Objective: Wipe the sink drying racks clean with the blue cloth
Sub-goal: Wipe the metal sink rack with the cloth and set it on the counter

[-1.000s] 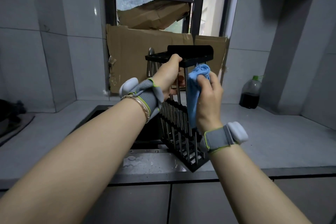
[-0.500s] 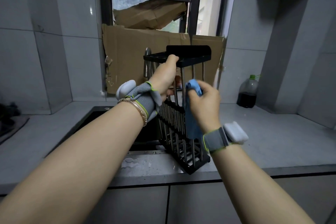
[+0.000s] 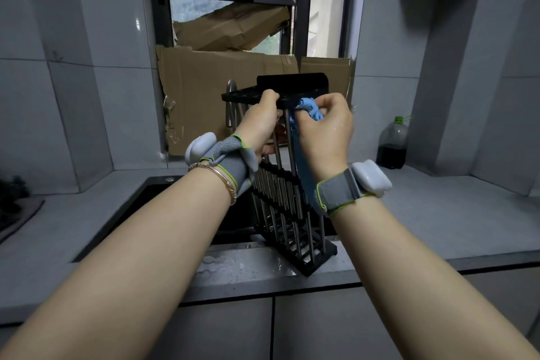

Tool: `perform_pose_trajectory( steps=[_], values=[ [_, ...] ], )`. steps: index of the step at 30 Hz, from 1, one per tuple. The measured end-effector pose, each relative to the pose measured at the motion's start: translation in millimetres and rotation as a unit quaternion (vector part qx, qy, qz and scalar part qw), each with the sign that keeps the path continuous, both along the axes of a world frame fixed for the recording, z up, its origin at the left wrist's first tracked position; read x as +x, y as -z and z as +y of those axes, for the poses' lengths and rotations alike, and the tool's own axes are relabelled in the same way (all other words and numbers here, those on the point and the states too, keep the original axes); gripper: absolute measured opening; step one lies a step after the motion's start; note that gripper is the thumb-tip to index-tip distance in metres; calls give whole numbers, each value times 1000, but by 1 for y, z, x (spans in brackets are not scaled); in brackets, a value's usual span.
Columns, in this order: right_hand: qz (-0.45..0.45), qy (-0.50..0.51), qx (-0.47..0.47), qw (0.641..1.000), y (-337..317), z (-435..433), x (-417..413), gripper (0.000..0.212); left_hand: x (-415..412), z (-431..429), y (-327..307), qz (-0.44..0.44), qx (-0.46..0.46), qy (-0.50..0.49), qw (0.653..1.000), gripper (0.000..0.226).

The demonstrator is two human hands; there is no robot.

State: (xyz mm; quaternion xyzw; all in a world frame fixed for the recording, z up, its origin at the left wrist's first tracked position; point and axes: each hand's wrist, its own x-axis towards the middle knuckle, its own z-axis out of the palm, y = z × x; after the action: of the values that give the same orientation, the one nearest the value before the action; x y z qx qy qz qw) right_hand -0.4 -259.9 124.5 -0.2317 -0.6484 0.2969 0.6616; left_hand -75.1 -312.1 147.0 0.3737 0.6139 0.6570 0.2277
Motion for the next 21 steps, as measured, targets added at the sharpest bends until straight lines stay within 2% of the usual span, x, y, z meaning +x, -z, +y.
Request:
perform_pose_trajectory(
  steps=[5,9,14,18,21],
  values=[
    [35,18,22,999,6,0,-1,19,3,1,-1,1,0,8,1000,34],
    [21,11,41,999,10,5,-1,37,3,0,-1,-7,0,6,1000,32],
    [-66,19,30,997,50,14,8,42,3,-2,-3,-9,0,17,1000,33],
    [-166,73,52,982,91,13,27,28,5,-6,-4,-15,-8,16,1000,31],
    [-208,73,51,974,85,17,29,26,7,-7,-4,-30,-1,1,1000,32]
  ],
)
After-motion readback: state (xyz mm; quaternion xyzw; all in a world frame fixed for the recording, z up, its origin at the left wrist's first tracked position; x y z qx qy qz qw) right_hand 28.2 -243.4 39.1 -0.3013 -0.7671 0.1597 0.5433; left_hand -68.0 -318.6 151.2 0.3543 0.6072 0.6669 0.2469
